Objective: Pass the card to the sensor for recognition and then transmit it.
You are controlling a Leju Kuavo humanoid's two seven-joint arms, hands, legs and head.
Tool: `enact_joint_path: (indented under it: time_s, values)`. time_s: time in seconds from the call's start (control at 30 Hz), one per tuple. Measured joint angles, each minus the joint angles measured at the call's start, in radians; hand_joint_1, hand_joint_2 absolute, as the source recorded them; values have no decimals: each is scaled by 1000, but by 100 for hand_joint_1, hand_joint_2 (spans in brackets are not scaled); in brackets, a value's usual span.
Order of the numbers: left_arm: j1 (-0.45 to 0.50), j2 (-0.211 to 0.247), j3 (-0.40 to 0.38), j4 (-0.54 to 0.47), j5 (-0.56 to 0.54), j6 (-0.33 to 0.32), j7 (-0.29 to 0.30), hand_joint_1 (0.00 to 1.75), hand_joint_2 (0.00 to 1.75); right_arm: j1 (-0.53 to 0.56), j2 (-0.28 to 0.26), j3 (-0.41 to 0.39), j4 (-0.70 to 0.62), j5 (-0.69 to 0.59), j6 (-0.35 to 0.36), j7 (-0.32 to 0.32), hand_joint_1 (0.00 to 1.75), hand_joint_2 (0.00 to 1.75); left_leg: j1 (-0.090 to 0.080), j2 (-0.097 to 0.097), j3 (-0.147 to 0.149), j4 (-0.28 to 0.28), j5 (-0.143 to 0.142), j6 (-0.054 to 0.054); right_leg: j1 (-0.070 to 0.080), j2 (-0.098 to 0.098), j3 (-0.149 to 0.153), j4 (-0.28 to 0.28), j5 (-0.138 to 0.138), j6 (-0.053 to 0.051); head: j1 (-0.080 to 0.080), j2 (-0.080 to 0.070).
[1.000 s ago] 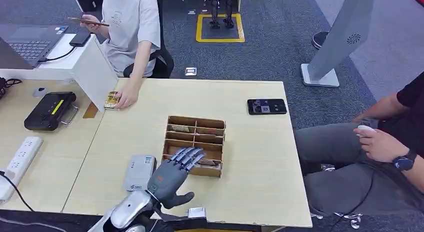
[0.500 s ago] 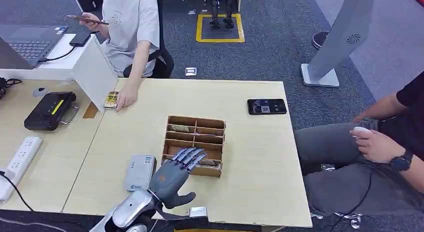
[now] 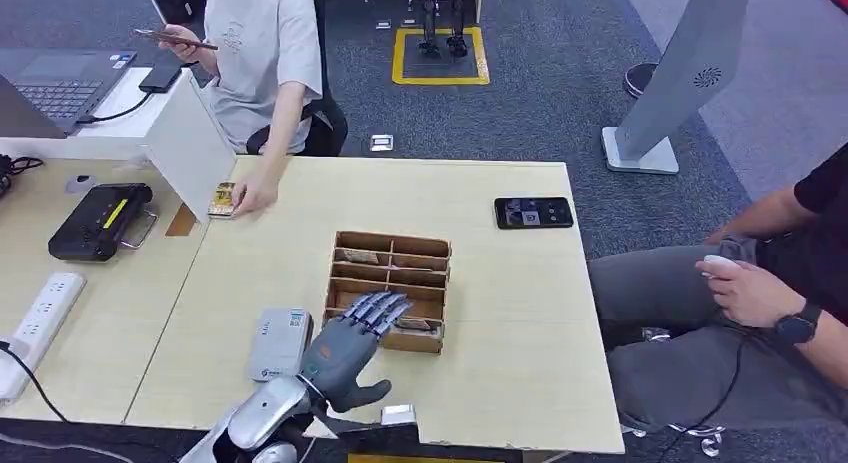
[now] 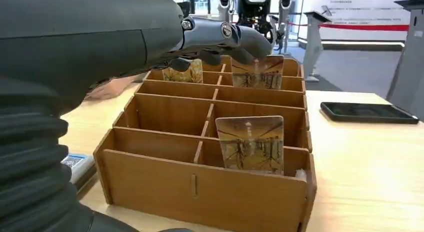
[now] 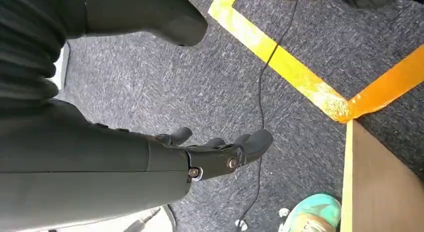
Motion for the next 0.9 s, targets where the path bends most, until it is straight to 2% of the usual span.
enact_joint_path:
  time_s: [0.9]
  values:
    - [-3,-29,23,21,55,-8,-4,0,175,0,0,2,-6,-7,6,6,0,175,0,0,0,0,0,0,0,0,0,0,0,0,0,0]
